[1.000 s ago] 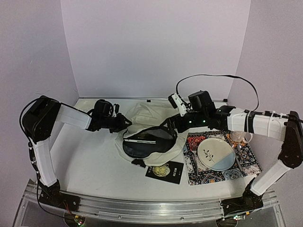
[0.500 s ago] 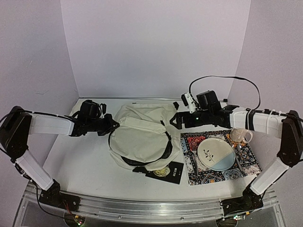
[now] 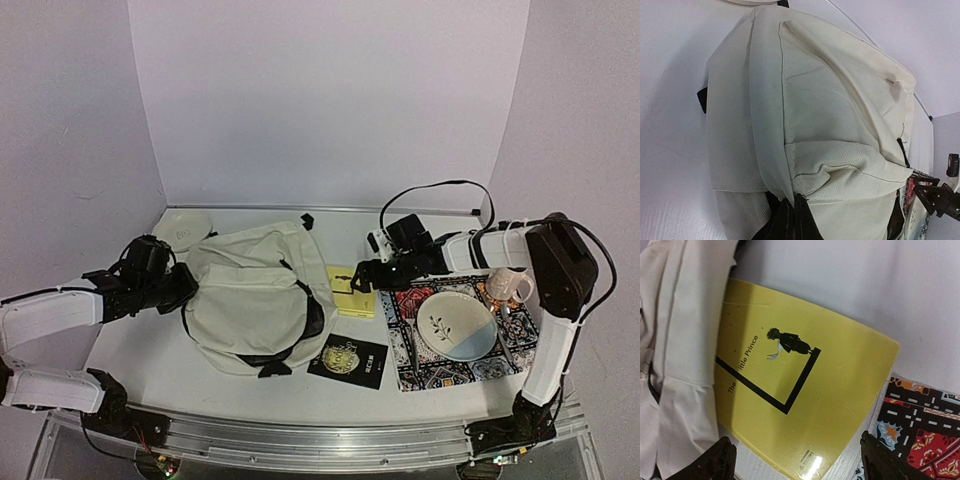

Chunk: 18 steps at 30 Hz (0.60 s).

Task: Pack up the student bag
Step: Move the student bag to the center of the board, then move the book to the center of the board.

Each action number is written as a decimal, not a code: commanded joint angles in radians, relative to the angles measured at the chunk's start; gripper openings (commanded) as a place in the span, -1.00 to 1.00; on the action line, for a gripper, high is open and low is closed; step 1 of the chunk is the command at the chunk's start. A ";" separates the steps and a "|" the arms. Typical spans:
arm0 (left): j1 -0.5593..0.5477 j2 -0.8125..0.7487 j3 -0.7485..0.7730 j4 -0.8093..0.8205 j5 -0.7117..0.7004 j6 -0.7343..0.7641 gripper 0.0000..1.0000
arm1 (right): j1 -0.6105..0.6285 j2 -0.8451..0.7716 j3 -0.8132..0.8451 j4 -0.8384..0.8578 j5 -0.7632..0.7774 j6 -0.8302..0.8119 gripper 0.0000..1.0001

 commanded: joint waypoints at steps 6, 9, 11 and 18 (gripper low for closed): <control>0.012 -0.196 -0.031 -0.291 -0.237 -0.044 -0.98 | -0.041 0.096 0.128 -0.026 0.018 -0.029 0.80; 0.012 -0.230 -0.021 -0.353 -0.257 -0.041 -0.93 | -0.068 0.114 0.162 -0.030 0.027 -0.078 0.88; 0.012 -0.244 -0.016 -0.366 -0.248 -0.033 -0.77 | -0.075 0.135 0.199 -0.038 0.015 -0.115 0.95; 0.012 -0.233 0.061 -0.366 -0.177 0.027 0.02 | -0.086 0.286 0.371 -0.127 -0.019 -0.203 0.97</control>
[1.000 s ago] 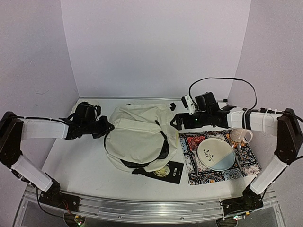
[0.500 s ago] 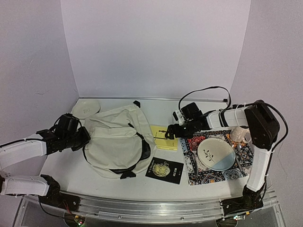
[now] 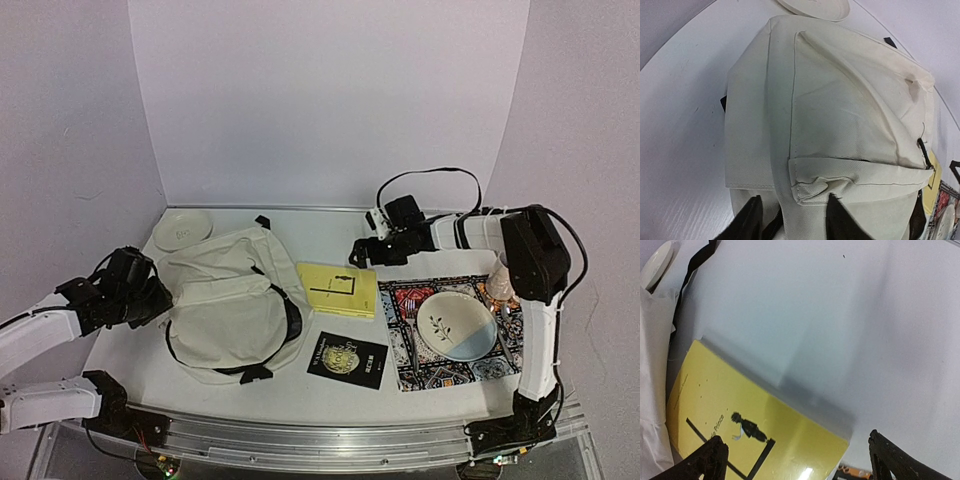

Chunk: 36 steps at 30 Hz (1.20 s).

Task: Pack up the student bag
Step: Move the book to the center of the board.

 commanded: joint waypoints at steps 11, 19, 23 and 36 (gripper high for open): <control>-0.013 0.150 0.259 0.037 0.281 0.104 0.34 | 0.007 0.109 0.084 -0.152 -0.231 -0.097 0.77; -0.209 0.343 0.337 0.157 0.277 0.075 0.36 | 0.051 -0.023 -0.094 -0.160 -0.335 -0.072 0.49; -0.292 0.460 0.378 0.226 0.287 0.060 0.36 | 0.081 -0.092 -0.167 -0.158 -0.345 -0.065 0.40; -0.518 0.832 0.595 0.305 0.318 0.063 0.34 | 0.103 -0.152 -0.267 -0.109 -0.368 -0.015 0.04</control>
